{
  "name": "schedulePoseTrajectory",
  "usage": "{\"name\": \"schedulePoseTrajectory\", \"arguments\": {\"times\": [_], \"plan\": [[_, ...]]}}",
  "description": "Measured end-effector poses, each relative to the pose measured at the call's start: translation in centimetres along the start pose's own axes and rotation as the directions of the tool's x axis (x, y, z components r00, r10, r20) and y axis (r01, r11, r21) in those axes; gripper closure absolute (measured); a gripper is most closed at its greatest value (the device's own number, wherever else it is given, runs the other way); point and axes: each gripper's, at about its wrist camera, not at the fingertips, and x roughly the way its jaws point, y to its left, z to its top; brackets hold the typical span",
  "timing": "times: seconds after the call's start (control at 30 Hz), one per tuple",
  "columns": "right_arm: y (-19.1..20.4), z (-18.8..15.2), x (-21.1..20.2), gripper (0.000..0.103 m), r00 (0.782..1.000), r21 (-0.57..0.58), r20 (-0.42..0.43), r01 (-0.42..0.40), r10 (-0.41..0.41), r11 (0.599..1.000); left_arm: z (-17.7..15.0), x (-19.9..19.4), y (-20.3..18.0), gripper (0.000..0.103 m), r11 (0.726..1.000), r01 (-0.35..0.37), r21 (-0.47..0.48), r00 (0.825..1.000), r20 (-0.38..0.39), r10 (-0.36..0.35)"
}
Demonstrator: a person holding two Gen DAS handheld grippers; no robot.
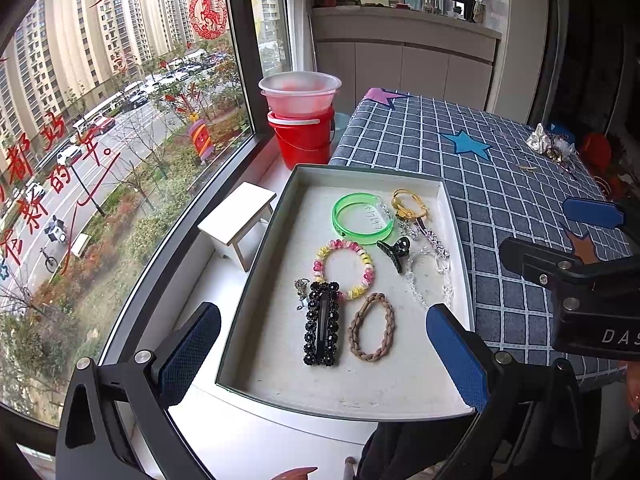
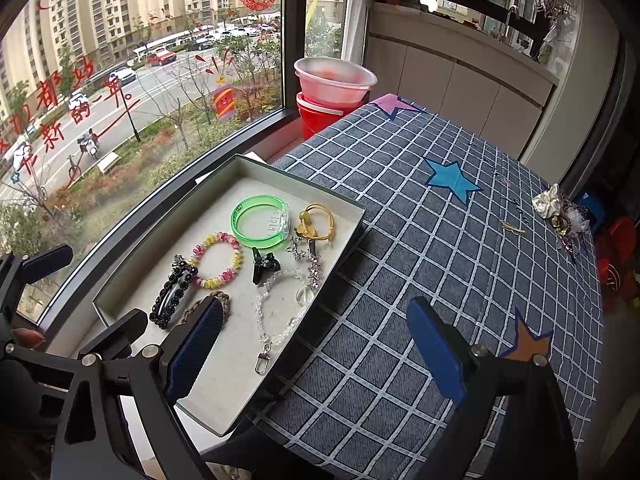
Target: Organize jewelry
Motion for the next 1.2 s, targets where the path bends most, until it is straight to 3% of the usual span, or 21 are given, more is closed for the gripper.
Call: {"name": "schedulePoseTrajectory", "arguments": {"times": [1.2], "plan": [[0.45, -0.65, 0.35, 0.009, 1.000, -0.001, -0.009, -0.012, 0.012, 1.000, -0.05, 0.34, 0.07, 0.000, 1.000, -0.007, -0.013, 1.000, -0.014, 0.007]]}}
